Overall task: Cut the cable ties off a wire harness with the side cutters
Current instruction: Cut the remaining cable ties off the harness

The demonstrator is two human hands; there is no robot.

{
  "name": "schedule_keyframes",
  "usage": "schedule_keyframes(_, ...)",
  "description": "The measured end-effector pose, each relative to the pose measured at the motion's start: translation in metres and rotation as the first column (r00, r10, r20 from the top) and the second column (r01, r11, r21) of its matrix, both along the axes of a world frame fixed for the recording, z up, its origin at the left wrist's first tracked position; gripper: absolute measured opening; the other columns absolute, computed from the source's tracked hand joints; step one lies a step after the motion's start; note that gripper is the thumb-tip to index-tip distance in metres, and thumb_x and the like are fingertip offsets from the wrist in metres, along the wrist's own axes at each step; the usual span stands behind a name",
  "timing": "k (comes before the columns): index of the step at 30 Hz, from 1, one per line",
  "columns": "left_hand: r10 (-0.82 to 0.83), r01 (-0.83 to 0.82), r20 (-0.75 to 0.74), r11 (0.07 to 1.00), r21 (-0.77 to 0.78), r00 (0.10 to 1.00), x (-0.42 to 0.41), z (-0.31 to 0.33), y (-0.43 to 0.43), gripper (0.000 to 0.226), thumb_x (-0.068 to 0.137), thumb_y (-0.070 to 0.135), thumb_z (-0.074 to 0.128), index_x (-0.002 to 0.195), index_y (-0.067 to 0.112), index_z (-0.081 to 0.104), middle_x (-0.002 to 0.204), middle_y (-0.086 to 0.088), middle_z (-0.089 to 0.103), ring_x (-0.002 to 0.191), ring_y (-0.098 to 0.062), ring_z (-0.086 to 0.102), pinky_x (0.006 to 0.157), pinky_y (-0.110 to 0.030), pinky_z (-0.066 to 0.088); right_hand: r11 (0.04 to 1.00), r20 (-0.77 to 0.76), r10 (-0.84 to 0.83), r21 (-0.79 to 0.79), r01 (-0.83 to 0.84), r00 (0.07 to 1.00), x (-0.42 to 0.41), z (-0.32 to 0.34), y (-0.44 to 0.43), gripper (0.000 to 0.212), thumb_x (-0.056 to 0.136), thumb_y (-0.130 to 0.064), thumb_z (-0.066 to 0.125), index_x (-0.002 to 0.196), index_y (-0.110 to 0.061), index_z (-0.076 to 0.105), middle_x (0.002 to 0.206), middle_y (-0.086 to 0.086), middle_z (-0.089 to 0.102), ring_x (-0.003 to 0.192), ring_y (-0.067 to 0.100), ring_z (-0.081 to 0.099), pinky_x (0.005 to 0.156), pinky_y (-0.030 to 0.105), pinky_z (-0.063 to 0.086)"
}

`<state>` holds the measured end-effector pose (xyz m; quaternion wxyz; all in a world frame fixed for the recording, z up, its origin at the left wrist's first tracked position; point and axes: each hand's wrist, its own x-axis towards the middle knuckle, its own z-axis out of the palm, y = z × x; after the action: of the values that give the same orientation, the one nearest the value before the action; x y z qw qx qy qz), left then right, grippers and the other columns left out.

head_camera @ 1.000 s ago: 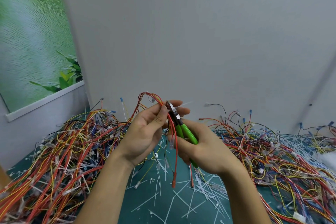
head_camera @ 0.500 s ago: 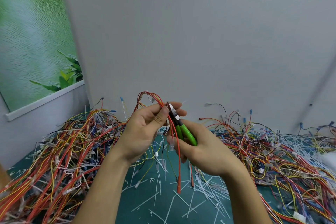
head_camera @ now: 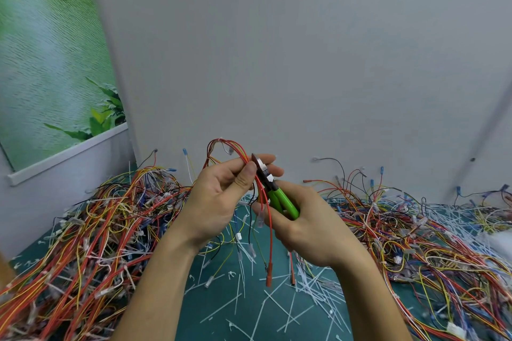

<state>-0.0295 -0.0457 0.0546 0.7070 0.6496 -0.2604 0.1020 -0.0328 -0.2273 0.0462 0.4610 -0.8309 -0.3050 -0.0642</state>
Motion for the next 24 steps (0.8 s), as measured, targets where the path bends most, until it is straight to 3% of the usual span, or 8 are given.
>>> schedule_keyframes(4, -0.021, 0.021, -0.014, 1.000, -0.017, 1.000, -0.0002, 0.0001, 0.0018, 0.042, 0.097, 0.037, 0.051, 0.126, 0.010, 0.066, 0.116, -0.011, 0.074, 0.115, -0.027, 0.068, 0.101, -0.038, 0.053, 0.999, -0.018, 0.045, 0.003, -0.045, 0.999, -0.0030, 0.0028, 0.0003, 0.018, 0.100, -0.035, 0.064, 0.087, -0.026, 0.057, 0.072, 0.016, 0.055, 0.064, 0.040, 0.058, 0.062, 0.054, 0.053)
schedule_keyframes(8, -0.023, 0.022, -0.022, 1.000, -0.011, 0.999, -0.0004, 0.0000, 0.0015, 0.039, 0.098, 0.034, 0.051, 0.125, 0.011, 0.067, 0.116, -0.011, 0.074, 0.114, -0.026, 0.068, 0.099, -0.034, 0.053, 0.999, -0.018, 0.052, -0.005, -0.052, 0.999, -0.0027, 0.0032, 0.0003, 0.017, 0.101, -0.034, 0.063, 0.087, -0.027, 0.056, 0.075, 0.016, 0.056, 0.072, 0.041, 0.059, 0.069, 0.056, 0.053)
schedule_keyframes(11, -0.007, 0.007, -0.024, 1.000, 0.005, 1.000, -0.0002, -0.0008, 0.0014, 0.035, 0.101, 0.028, 0.047, 0.124, 0.012, 0.068, 0.115, -0.010, 0.075, 0.113, -0.027, 0.069, 0.099, -0.036, 0.053, 0.999, -0.028, 0.036, 0.005, -0.036, 0.999, -0.0029, 0.0024, 0.0007, 0.017, 0.101, -0.035, 0.064, 0.087, -0.028, 0.058, 0.073, 0.015, 0.056, 0.066, 0.039, 0.059, 0.063, 0.054, 0.056)
schedule_keyframes(15, 0.015, -0.015, -0.016, 1.000, 0.027, 1.000, -0.0015, 0.0002, 0.0006, 0.035, 0.101, 0.029, 0.046, 0.124, 0.014, 0.069, 0.116, -0.010, 0.074, 0.113, -0.029, 0.068, 0.103, -0.047, 0.050, 1.000, -0.036, 0.012, 0.025, -0.012, 0.999, -0.0031, 0.0019, 0.0000, 0.017, 0.099, -0.038, 0.067, 0.086, -0.030, 0.061, 0.065, 0.012, 0.056, 0.053, 0.033, 0.055, 0.055, 0.051, 0.054)
schedule_keyframes(18, 0.017, -0.017, -0.008, 0.999, 0.046, 1.000, -0.0029, 0.0011, -0.0011, 0.034, 0.103, 0.028, 0.046, 0.125, 0.012, 0.067, 0.115, -0.008, 0.075, 0.112, -0.025, 0.070, 0.098, -0.036, 0.053, 0.999, -0.050, 0.013, 0.036, -0.011, 0.999, -0.0024, 0.0021, -0.0016, 0.014, 0.099, -0.039, 0.068, 0.089, -0.029, 0.063, 0.065, 0.012, 0.056, 0.052, 0.023, 0.052, 0.054, 0.051, 0.053)
schedule_keyframes(24, 0.075, -0.079, 0.042, 0.989, 0.122, 0.996, -0.0039, 0.0030, -0.0026, 0.039, 0.101, 0.026, 0.042, 0.128, 0.007, 0.064, 0.112, -0.001, 0.076, 0.111, -0.014, 0.069, 0.100, -0.028, 0.052, 1.000, -0.039, 0.014, -0.005, -0.014, 0.999, -0.0012, 0.0020, -0.0013, 0.020, 0.100, -0.036, 0.066, 0.089, -0.021, 0.060, 0.071, 0.020, 0.052, 0.060, 0.039, 0.053, 0.058, 0.056, 0.052)
